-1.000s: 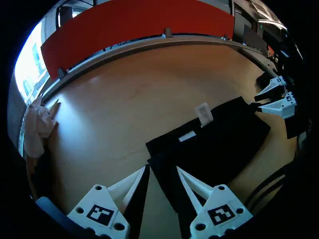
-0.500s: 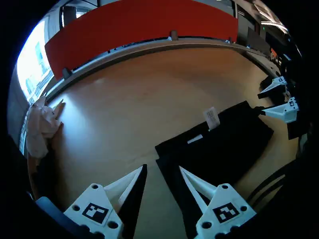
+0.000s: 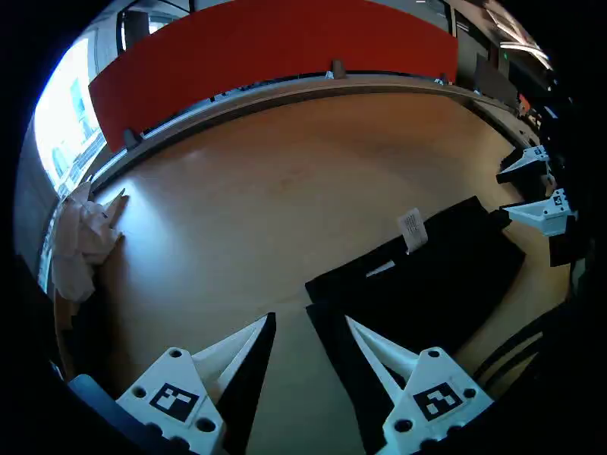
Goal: Fold towel
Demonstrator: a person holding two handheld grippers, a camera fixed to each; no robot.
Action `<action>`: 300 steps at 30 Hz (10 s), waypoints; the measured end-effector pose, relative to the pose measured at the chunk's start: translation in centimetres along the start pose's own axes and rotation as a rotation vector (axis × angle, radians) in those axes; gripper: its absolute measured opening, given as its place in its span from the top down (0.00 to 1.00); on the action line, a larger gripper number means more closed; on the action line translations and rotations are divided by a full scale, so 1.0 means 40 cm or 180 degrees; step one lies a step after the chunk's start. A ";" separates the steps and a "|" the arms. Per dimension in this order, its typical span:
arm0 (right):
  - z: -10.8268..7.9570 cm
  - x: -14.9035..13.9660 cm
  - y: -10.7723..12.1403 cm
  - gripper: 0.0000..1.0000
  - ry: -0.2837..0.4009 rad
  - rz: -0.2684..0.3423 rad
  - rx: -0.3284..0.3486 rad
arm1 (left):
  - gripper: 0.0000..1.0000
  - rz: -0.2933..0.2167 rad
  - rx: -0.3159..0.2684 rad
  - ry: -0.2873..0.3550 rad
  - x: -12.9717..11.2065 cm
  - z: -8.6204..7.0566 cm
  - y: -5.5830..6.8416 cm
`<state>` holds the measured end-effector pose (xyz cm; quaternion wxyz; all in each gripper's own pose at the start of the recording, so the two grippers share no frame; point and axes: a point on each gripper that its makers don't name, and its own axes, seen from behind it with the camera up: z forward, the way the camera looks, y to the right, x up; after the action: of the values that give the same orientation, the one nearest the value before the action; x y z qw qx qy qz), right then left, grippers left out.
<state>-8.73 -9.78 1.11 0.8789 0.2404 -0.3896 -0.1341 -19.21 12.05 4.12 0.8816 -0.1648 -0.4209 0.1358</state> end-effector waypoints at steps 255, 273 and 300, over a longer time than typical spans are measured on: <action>-0.137 -0.165 -0.117 0.91 -0.0054 -0.0219 0.0378 | 0.00 -0.0871 0.0354 -0.0127 -0.257 -0.249 -0.042; -0.277 0.037 -0.053 0.92 0.0355 -0.0561 0.0189 | 0.00 -0.0908 0.0363 -0.0099 -0.249 -0.259 -0.036; -0.278 0.107 -0.115 0.94 0.0420 -0.0856 0.0378 | 0.00 -0.0926 0.0354 -0.0052 -0.235 -0.271 -0.030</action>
<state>2.20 -11.96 -5.14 0.8609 0.3503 -0.3025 -0.2111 -16.26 5.49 -8.37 0.8963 -0.0519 -0.4393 0.0311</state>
